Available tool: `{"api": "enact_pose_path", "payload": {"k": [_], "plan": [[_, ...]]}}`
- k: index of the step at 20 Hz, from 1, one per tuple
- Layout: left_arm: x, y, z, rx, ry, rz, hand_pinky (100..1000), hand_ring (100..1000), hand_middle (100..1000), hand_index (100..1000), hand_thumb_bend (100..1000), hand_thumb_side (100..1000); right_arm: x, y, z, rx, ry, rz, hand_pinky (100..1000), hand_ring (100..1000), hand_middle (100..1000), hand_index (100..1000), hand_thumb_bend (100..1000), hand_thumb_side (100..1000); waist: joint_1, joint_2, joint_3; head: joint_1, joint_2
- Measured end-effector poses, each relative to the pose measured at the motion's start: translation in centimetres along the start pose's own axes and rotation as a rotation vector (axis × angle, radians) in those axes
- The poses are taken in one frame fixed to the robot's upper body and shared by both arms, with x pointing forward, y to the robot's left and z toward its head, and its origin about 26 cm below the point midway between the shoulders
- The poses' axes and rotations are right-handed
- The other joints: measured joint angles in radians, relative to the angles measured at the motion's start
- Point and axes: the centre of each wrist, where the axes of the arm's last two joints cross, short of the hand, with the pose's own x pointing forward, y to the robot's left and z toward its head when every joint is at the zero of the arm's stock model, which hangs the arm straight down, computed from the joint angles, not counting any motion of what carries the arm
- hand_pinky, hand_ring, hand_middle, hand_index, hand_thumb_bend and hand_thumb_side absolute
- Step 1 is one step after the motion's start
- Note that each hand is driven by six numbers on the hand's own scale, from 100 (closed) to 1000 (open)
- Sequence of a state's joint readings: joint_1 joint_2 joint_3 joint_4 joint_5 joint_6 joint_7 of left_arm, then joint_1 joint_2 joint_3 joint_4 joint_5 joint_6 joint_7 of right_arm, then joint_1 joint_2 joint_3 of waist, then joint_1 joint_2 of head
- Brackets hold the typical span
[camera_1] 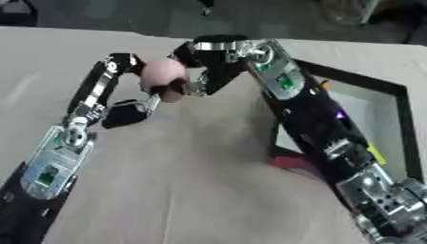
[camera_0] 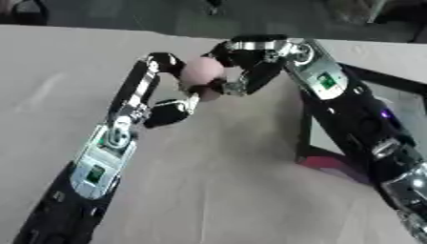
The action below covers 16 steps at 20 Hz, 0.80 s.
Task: Pick up the objects with one hand, pass them to the other hand, and then place them into the box on the other side of the table.
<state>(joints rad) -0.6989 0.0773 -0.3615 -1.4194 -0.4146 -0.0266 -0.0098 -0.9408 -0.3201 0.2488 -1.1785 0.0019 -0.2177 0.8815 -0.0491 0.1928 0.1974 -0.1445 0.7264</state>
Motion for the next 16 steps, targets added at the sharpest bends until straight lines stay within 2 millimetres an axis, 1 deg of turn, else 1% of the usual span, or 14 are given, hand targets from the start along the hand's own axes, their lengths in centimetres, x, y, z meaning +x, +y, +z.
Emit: {"api": "enact_pose_path", "payload": {"k": [1, 2, 3, 4, 8, 12, 16], "plan": [[0.0, 0.0, 0.0, -0.001, -0.003, 0.0, 840, 656, 588, 699, 752, 533, 0.0, 0.0, 0.0, -0.007, 0.002, 0.0, 953, 1000, 531, 587, 100, 224, 0.0, 0.0, 0.0, 0.0, 0.0], [-0.1, 0.0, 0.1, -0.001, -0.006, -0.001, 849, 673, 601, 709, 841, 633, 0.0, 0.0, 0.0, -0.012, 0.004, -0.002, 952, 1000, 530, 586, 100, 218, 0.0, 0.0, 0.0, 0.0, 0.0], [-0.1, 0.0, 0.1, 0.001, -0.008, -0.002, 852, 680, 609, 723, 908, 689, 0.0, 0.0, 0.0, -0.018, 0.006, -0.003, 952, 1000, 530, 586, 100, 219, 0.0, 0.0, 0.0, 0.0, 0.0], [-0.1, 0.0, 0.1, 0.003, -0.01, -0.004, 854, 684, 611, 734, 932, 705, 0.0, 0.0, 0.0, -0.023, 0.007, -0.004, 951, 1000, 530, 586, 100, 219, 0.0, 0.0, 0.0, 0.0, 0.0], [-0.2, -0.1, 0.1, 0.011, -0.007, -0.017, 854, 693, 615, 751, 967, 711, 0.1, -0.2, 0.2, -0.046, 0.011, -0.009, 950, 1000, 529, 585, 100, 221, 0.0, 0.0, -0.005, 0.0, 0.0], [-0.6, -0.1, 0.3, 0.014, 0.011, -0.037, 855, 698, 618, 757, 963, 690, 0.3, -0.4, 0.4, -0.068, 0.015, -0.014, 950, 1000, 529, 586, 100, 226, 0.0, 0.0, -0.008, 0.0, 0.0], [-1.1, 0.2, 0.7, 0.023, 0.036, -0.055, 857, 700, 619, 757, 954, 680, 0.2, -0.6, 1.6, -0.106, 0.025, -0.03, 953, 1000, 530, 586, 100, 236, 0.0, 0.0, -0.017, 0.0, 0.0]]}}
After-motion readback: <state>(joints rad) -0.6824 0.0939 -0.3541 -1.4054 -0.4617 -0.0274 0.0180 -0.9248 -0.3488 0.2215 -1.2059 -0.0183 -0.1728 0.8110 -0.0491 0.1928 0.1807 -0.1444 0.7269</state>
